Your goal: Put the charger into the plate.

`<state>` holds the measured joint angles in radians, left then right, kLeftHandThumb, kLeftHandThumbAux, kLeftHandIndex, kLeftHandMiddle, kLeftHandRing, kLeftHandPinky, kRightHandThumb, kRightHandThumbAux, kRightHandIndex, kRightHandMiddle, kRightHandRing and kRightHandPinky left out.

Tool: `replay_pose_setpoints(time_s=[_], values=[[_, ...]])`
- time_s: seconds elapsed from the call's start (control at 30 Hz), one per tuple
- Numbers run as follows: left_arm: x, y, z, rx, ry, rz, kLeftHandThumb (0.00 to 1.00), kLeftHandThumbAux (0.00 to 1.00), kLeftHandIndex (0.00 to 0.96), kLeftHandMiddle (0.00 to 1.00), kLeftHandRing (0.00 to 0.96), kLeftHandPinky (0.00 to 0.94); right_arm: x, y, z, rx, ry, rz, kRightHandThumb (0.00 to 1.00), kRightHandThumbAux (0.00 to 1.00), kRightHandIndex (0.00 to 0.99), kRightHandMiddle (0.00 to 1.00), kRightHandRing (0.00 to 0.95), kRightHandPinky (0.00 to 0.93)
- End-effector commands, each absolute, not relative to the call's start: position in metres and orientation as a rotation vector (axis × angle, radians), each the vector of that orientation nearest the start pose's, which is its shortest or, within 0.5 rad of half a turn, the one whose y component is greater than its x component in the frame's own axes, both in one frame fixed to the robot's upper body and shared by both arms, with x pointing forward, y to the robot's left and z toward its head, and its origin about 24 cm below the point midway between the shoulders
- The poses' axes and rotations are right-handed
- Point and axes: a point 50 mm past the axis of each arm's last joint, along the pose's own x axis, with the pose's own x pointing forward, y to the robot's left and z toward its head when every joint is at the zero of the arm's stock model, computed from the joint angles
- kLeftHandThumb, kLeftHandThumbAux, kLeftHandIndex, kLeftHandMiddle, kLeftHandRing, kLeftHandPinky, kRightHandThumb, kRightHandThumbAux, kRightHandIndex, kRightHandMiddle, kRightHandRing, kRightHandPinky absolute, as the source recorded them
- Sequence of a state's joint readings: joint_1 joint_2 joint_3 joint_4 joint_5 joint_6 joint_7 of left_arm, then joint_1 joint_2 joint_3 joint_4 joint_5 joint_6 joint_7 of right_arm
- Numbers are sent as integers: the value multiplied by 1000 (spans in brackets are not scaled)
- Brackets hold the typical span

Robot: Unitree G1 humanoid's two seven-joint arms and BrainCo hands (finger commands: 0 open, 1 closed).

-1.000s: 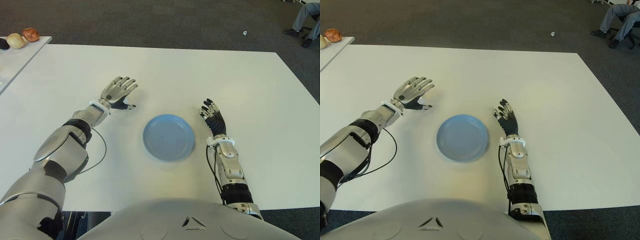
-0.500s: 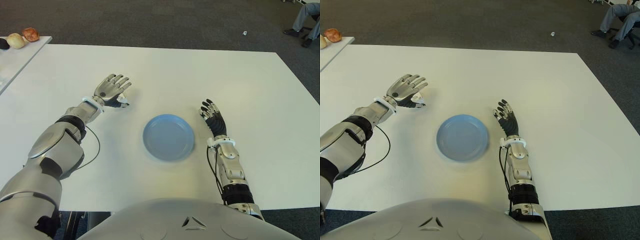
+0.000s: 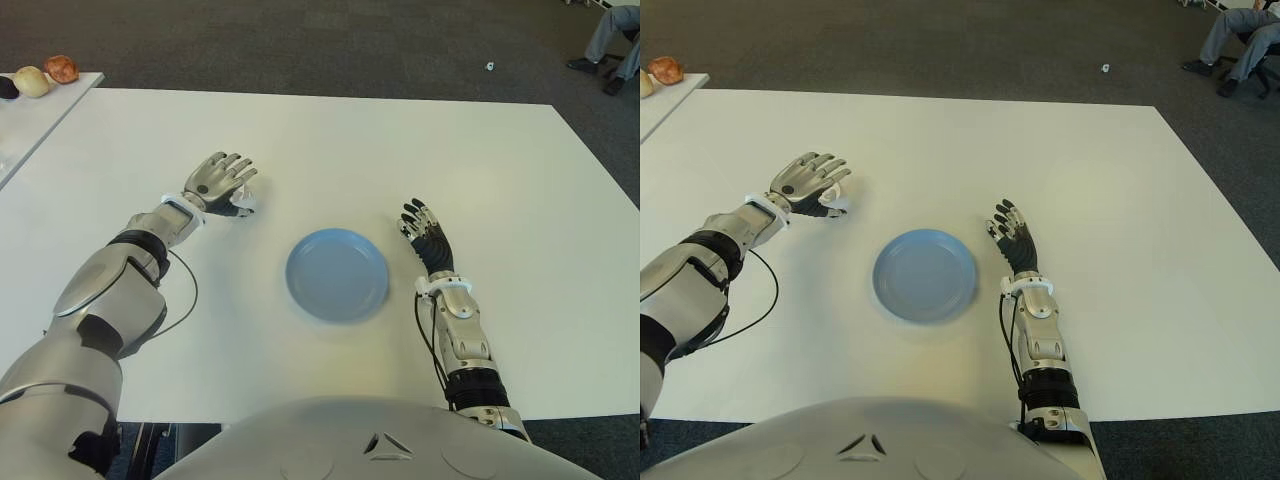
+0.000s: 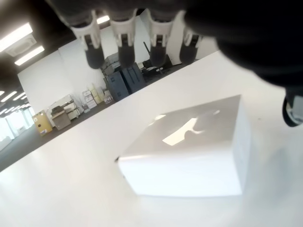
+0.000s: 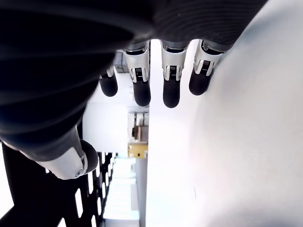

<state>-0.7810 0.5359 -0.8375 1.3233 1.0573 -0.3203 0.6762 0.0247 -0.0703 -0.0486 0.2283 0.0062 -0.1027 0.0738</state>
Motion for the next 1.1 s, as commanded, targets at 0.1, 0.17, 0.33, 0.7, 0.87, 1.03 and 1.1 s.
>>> replay_pose_setpoints(time_s=[0.1, 0.17, 0.33, 0.7, 0.87, 1.03, 1.1], values=[[336, 242, 25, 1940, -214, -385, 143, 283, 0, 0, 0, 0, 233, -177, -17, -52, 206, 16, 0, 614, 17, 136, 118, 92], [336, 244, 25, 1936, -199, -383, 140, 285, 0, 0, 0, 0, 233, -177, -17, -53, 208, 18, 0, 616, 17, 136, 118, 91], [336, 248, 24, 1904, -124, -381, 140, 300, 0, 0, 0, 0, 233, -178, -17, -50, 212, 23, 0, 622, 17, 135, 117, 88], [336, 244, 15, 1729, 69, -411, 145, 310, 0, 0, 0, 0, 233, -181, -17, -31, 209, 32, 0, 643, 14, 129, 110, 88], [336, 240, 10, 1658, 144, -416, 143, 309, 0, 0, 0, 0, 233, -182, -17, -27, 208, 36, 0, 651, 9, 126, 107, 86], [336, 238, 7, 1594, 209, -418, 142, 309, 0, 0, 0, 0, 233, -183, -16, -26, 206, 38, 0, 652, 7, 122, 104, 83], [336, 238, 6, 1562, 233, -416, 144, 311, 0, 0, 0, 0, 233, -183, -16, -26, 205, 39, 0, 651, 7, 122, 103, 82]])
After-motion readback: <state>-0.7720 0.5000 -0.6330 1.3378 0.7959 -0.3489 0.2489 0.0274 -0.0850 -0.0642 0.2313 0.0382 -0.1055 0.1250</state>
